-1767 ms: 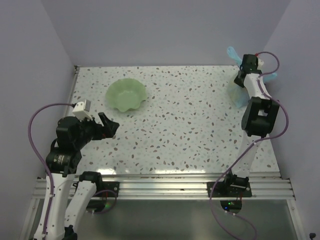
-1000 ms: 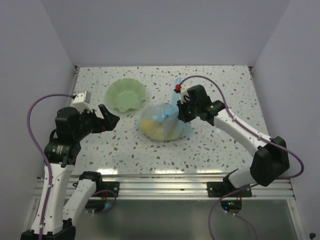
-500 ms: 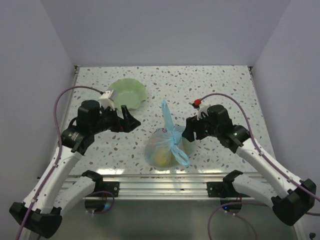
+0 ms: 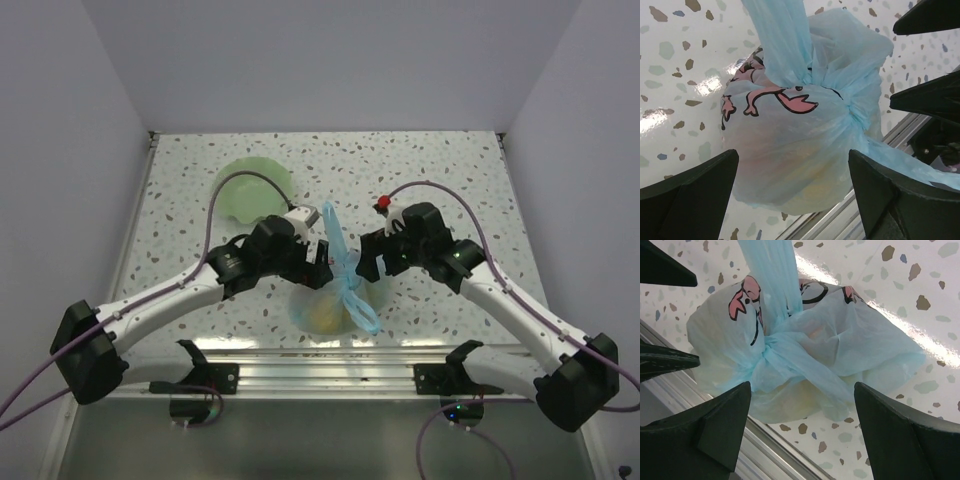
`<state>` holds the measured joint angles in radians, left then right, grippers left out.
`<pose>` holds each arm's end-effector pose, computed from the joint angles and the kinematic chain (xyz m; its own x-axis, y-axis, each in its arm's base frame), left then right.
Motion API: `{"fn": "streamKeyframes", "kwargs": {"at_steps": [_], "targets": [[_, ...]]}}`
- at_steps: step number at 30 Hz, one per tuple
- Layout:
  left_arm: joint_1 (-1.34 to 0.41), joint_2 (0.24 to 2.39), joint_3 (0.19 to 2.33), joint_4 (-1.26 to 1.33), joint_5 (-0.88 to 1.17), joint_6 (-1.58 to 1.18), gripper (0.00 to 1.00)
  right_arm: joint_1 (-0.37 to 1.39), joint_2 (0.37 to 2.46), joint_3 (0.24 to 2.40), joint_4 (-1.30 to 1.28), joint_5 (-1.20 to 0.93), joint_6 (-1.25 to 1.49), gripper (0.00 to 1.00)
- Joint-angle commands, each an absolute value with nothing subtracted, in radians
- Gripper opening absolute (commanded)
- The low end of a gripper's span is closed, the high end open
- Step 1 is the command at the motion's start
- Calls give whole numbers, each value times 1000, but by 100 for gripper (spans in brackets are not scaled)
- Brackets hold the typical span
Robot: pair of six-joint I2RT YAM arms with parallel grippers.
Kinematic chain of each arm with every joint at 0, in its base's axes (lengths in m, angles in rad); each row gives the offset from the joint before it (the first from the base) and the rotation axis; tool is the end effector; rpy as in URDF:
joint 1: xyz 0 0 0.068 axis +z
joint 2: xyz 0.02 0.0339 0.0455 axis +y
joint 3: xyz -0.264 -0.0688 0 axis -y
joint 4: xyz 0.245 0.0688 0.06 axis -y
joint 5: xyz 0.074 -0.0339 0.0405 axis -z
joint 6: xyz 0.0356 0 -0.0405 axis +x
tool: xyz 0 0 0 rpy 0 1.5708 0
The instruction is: Untie the knot of the plastic bag and take out the fruit
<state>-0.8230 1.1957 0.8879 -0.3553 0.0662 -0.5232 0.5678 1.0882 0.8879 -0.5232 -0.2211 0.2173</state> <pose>0.1759 -0.1932 0.2747 -0.7459 0.0710 -0.6623 0.4553 0.7802 -0.4290 0.1906 0.1308 0.2854 -0.6880 -0.1894 -0.7006 -0.5273 0.7937 0.3034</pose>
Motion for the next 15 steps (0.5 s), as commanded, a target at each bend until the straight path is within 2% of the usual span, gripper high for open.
{"fn": "streamKeyframes", "kwargs": {"at_steps": [1,10,12,14,15], "targets": [[-851,1241,890,-238,12,-437,97,572,1106,890,-503,-196,178,88],[-902,1307,830,-152,26,-462,88,583,1178,838,-448,-233,193,85],[-923,1342,828,-147,22,-505,88,584,1193,834,-454,-253,186,80],[-962,1368,813,-111,3,-543,81,586,1190,815,-443,-259,175,73],[-972,1377,798,-98,-21,-554,76,584,1180,805,-436,-256,170,65]]}}
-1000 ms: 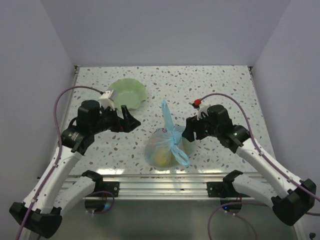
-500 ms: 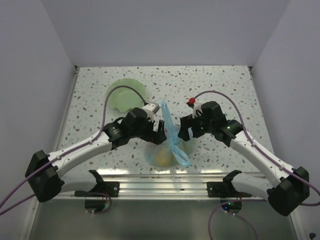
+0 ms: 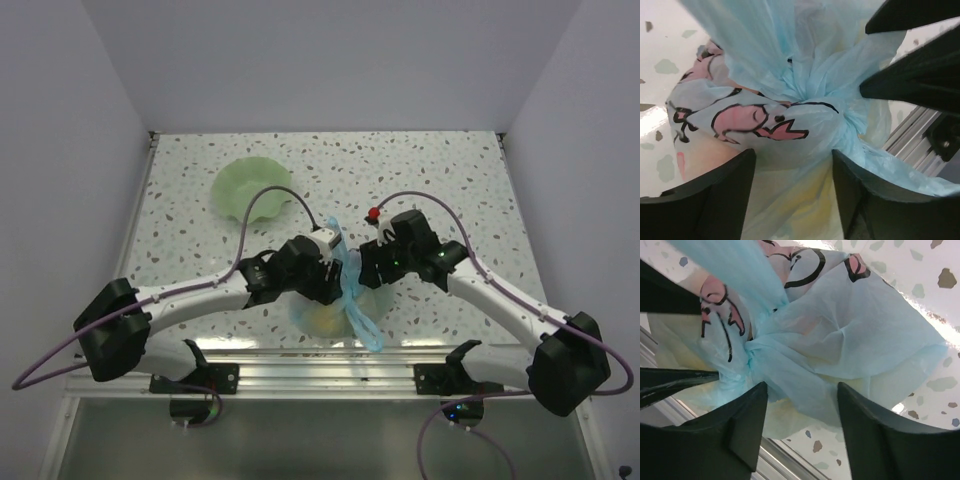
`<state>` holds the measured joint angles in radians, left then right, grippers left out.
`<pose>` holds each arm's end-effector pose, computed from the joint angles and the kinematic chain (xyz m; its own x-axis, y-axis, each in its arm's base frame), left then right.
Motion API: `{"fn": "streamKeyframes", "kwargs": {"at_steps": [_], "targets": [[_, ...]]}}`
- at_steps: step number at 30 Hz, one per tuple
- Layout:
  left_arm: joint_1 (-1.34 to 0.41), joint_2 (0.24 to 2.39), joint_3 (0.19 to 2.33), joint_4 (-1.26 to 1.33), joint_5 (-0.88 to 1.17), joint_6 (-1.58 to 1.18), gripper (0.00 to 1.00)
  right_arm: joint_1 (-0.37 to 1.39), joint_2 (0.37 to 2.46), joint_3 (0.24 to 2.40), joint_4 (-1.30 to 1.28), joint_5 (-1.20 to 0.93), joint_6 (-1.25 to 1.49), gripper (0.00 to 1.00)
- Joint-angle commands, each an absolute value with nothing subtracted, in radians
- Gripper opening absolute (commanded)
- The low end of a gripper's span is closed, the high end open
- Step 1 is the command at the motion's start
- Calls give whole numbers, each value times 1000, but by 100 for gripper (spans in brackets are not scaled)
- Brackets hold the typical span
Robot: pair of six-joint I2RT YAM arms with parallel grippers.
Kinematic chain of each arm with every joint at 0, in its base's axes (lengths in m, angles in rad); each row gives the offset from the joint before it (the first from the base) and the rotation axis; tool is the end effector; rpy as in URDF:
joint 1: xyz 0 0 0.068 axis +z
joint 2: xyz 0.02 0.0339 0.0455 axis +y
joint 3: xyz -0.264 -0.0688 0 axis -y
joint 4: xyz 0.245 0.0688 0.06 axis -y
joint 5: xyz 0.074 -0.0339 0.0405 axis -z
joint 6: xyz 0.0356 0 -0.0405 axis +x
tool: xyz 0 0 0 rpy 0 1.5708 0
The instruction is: Untie the knot of the plastic bag and take out the fruit
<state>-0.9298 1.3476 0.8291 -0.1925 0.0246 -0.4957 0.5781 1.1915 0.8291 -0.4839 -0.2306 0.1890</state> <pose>0.1710 -0.2307 0.2301 -0.7297 0.1829 -0.6589 0.5290 0.7615 -0.3745 0.2004 0.1405 0.2466 -0.7398 -0.2643 -0.6188 -0.5293 0.7964 0.2926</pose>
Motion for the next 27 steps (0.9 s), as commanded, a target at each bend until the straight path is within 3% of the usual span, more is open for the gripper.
{"fn": "streamKeyframes", "kwargs": {"at_steps": [1,2,3,4,5,6,7,8,12,16,20,23,26,27], "targets": [[-986,1385,793,-91,-28,-574,64,586,1175,795,-430,-255,167,58],[-988,1402,789,-83,-32,-581,56,584,1170,792,-428,-258,160,52],[-991,1408,781,-78,-46,-590,48,584,1167,792,-429,-261,156,39],[-992,1411,776,-77,-54,-604,27,584,1167,795,-436,-262,152,33],[-992,1411,773,-75,-70,-609,18,586,1167,796,-440,-246,141,27],[-991,1408,770,-78,-84,-611,10,584,1163,798,-446,-229,138,19],[-991,1402,772,-86,-100,-612,0,584,1151,799,-459,-194,137,5],[-992,1387,772,-106,-116,-609,0,584,1141,801,-468,-164,147,0],[-974,1318,772,-184,-259,-594,0,575,1095,822,-498,75,202,0],[-831,1229,733,-241,-282,-607,0,499,1065,864,-558,271,293,0],[-724,1129,692,-247,-290,-589,0,344,1031,856,-591,272,388,0],[-706,1120,698,-212,-243,-542,0,341,1009,845,-589,206,379,0],[-706,1138,704,-157,-174,-491,0,348,991,868,-569,47,298,21],[-706,1141,704,-143,-132,-479,0,354,973,880,-575,-21,278,40]]}}
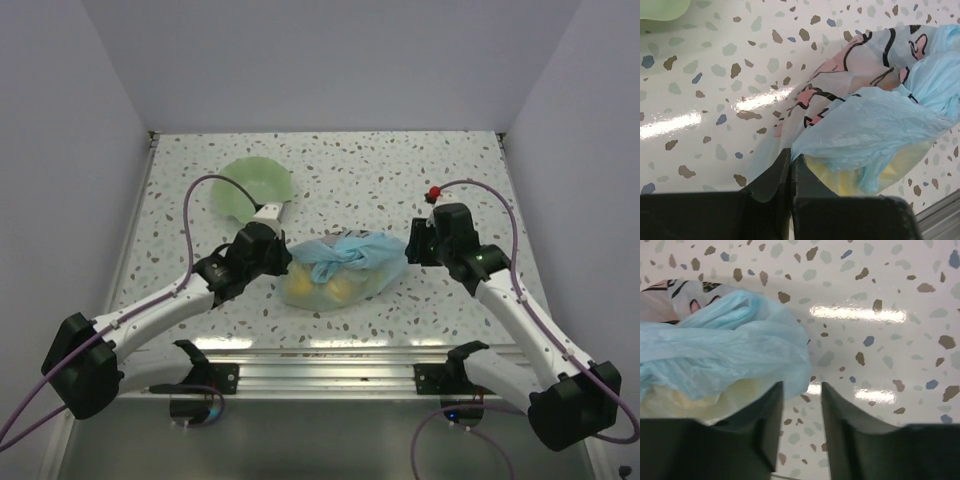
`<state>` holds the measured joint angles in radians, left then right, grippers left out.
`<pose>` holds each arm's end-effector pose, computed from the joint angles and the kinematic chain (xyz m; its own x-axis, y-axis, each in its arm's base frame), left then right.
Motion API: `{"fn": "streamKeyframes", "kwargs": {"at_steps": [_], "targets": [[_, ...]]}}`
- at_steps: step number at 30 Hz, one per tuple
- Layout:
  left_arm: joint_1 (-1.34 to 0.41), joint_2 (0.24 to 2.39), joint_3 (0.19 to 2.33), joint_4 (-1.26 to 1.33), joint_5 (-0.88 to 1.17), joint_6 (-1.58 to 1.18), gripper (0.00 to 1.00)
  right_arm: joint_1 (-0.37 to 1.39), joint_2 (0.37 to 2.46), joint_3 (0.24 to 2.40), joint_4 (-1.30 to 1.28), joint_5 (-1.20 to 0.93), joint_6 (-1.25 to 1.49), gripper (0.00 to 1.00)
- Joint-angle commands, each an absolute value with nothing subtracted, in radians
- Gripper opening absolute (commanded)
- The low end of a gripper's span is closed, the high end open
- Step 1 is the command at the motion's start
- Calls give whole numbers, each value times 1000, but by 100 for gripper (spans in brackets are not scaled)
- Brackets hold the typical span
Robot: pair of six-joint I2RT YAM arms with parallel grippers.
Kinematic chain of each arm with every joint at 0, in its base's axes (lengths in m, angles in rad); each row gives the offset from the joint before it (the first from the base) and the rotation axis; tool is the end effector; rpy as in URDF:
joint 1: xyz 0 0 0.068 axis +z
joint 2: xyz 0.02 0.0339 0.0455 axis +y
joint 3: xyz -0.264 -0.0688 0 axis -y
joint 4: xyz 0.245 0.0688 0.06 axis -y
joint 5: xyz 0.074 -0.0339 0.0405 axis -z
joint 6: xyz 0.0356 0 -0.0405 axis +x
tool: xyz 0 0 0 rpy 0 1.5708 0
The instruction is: Untie the knot of the plastic bag and take out the fruit
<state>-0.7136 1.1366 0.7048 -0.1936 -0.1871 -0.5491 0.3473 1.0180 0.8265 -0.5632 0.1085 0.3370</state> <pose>0.1895 -0.1553 0.2412 -0.6537 -0.1123 -0.7484 0.2203 0.9178 -0.3302 0.2016 0.0689 0.2755 -0.6953 0.0979 -0.7120 -0.0363 0.9846 0.1709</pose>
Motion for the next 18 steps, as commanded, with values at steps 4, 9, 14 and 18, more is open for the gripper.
{"fn": "streamKeyframes", "kwargs": {"at_steps": [4,9,14,18], "targets": [[-707,1143,718,-123,-80,-417,0,483,968,1004,-601,-60,166,69],[-706,1126,723,-127,-58,-380,0,580,1103,1117,-624,-124,52,76],[-706,1106,709,-135,-43,-379,0,637,1264,1173,-624,-107,-58,80],[-707,1088,687,-126,-32,-388,0,649,1344,1172,-591,-97,-80,84]]}}
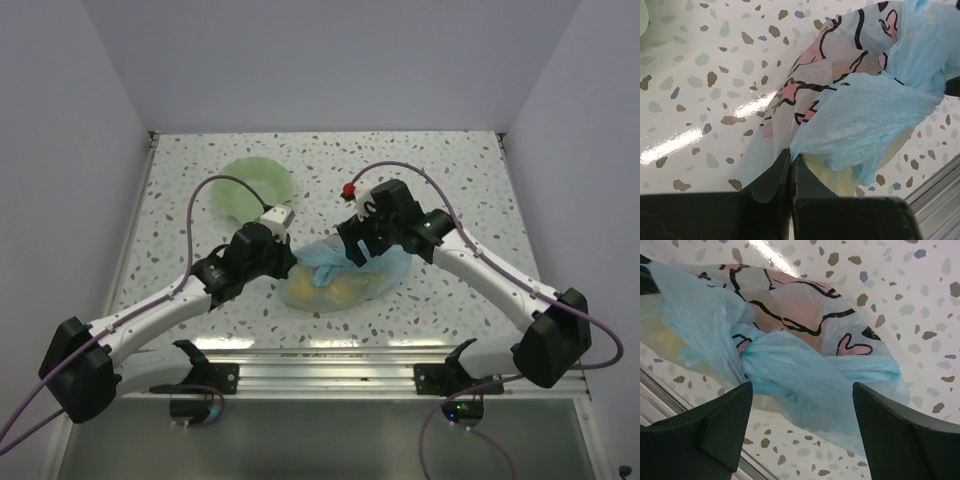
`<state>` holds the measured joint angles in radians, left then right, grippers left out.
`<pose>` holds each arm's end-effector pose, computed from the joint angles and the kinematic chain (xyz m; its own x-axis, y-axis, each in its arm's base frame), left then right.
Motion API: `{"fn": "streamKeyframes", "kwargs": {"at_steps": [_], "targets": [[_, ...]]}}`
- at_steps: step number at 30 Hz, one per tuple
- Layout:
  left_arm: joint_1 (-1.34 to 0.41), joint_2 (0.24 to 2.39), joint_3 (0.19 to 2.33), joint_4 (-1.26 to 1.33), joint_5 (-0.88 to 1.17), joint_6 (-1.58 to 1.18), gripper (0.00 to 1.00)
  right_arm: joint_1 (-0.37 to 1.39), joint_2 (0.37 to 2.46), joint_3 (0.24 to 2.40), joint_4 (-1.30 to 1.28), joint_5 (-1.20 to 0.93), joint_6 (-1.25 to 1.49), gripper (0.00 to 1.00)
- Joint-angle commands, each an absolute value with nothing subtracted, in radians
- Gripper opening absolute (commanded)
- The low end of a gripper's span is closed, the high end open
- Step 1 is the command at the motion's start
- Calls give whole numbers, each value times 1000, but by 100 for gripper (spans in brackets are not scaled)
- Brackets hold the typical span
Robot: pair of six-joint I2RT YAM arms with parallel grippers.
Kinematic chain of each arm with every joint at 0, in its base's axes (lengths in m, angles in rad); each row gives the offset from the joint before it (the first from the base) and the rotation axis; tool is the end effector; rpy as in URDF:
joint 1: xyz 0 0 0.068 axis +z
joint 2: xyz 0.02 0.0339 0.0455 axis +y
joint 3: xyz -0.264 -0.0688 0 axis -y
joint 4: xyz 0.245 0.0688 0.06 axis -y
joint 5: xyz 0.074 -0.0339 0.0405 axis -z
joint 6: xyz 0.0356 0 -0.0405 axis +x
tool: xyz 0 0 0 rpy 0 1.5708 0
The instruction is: Untie the knot of the plastic bag and take out the fruit
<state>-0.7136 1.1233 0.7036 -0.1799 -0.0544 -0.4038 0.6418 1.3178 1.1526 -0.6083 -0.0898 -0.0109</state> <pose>0.1860 -0.1585 0.2446 -0.6358 0.0315 -0.7712 0.4022 0.8663 -0.2962 0.2254 0.1724 0.3115 -0.5525 -0.4265 -0.7161 -0.6537 0.7548 0.0549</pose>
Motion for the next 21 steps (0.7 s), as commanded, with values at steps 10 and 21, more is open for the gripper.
{"fn": "streamKeyframes", "kwargs": {"at_steps": [10,21], "targets": [[-706,1029,652,-172,-32,-408,0,657,1351,1049,-451,-2,-6,37],[-704,939,575,-238,-152,-500,0,617,1171,1002,-457,337,237,0]]}}
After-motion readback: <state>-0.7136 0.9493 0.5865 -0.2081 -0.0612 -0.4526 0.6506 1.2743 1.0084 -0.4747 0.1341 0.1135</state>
